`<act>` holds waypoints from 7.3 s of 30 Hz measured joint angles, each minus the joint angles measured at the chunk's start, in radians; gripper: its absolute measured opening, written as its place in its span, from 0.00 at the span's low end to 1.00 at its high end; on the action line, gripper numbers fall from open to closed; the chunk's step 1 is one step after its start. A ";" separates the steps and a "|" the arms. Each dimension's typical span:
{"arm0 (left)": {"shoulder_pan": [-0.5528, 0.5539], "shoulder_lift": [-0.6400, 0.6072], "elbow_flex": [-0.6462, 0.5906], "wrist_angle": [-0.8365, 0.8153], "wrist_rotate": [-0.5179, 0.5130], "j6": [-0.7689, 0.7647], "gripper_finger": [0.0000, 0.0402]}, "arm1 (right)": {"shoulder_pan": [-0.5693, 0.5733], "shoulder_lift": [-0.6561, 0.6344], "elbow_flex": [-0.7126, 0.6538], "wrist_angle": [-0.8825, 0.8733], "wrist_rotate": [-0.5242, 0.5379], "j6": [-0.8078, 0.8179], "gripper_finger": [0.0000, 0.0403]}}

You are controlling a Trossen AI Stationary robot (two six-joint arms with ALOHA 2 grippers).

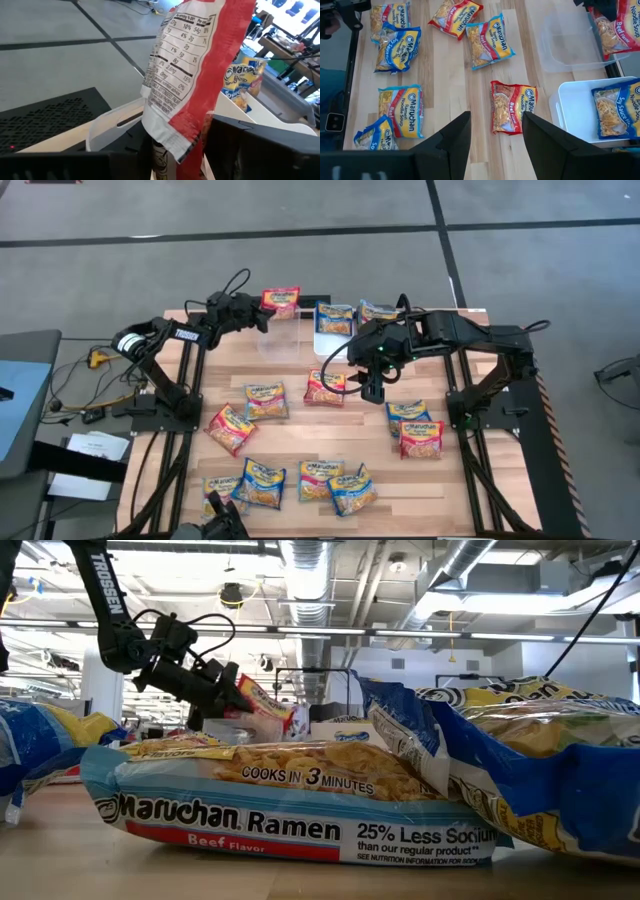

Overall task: Sort Maruchan noodles
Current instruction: Put the red noodle pack into the transparent bin, then put the blue noodle pack into the white bin

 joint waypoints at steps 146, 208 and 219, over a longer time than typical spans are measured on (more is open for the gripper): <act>0.020 -0.084 0.169 -0.438 0.199 -0.015 0.50 | 0.052 0.000 0.000 -0.017 -0.002 0.019 0.49; -0.040 -0.245 0.376 -0.561 0.674 -0.170 0.50 | 0.060 0.001 -0.230 -0.096 -0.219 -0.006 0.49; -0.201 -0.471 0.376 -0.892 0.582 -0.023 0.50 | 0.097 0.001 -0.355 0.081 -0.348 0.003 0.49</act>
